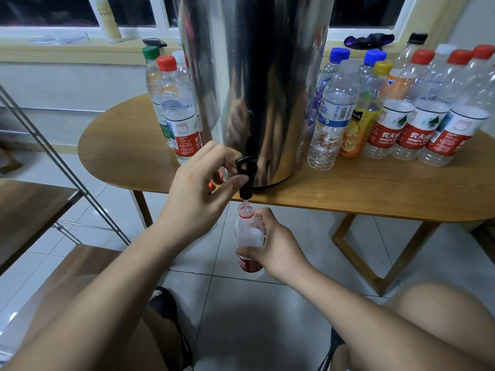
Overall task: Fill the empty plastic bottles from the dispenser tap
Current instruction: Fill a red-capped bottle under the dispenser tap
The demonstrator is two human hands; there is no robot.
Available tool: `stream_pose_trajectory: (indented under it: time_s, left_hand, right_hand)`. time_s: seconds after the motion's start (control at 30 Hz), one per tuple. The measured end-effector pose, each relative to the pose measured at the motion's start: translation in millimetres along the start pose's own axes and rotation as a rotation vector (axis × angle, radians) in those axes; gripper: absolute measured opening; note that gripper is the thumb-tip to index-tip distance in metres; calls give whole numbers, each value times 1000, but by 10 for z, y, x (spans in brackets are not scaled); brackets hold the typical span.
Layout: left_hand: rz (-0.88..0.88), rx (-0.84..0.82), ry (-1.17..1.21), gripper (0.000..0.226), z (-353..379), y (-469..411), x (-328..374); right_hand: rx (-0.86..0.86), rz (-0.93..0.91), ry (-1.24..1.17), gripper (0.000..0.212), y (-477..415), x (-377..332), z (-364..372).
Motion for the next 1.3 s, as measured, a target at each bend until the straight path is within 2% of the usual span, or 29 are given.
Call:
stream_pose_trajectory:
  time_s: [1.3]
  left_hand:
    - [-2,3,18,14,-6,-3,7]
  right_hand:
    - [4,-13,-11,72,-5,-8,-8]
Point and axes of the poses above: each hand's wrist, its own y-axis away from the middle knuckle, its own z-axis out of the palm, x = y × z, the point moved 8 cm from there along -y, towards the middle knuckle, and after that the axes turned 3 degrees about x, right-handed, at the moved point
